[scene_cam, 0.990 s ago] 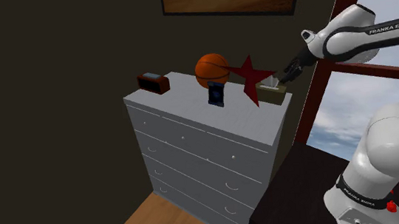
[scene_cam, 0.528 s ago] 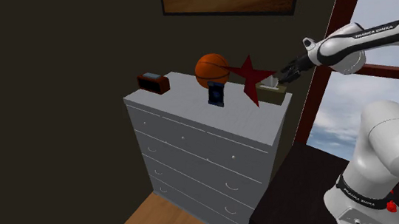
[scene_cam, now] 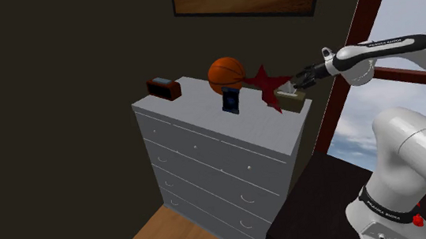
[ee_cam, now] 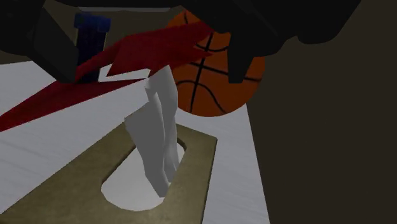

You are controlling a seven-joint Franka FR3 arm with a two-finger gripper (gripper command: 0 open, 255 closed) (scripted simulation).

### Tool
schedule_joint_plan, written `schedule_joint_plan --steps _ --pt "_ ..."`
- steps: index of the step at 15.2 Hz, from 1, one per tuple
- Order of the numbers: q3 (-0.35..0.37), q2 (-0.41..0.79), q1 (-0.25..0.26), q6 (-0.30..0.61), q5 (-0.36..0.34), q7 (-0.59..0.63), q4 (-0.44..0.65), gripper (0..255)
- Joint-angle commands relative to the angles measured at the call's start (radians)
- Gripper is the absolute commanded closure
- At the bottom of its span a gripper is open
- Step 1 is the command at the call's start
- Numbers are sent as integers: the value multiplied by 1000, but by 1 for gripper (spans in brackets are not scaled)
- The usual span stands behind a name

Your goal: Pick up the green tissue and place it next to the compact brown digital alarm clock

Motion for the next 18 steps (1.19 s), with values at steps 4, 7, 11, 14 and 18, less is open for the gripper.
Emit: schedule_joint_plan --steps 4,7,11,14,18 --pt "-86 -31 117 35 -7 -29 64 0" --pt "-121 -32 173 62 -7 -27 83 0" --pt "-128 -33 184 67 -7 -26 87 0" --pt "-128 -33 184 67 -7 -26 87 0" --pt "-128 -33 184 67 -7 -26 87 255"
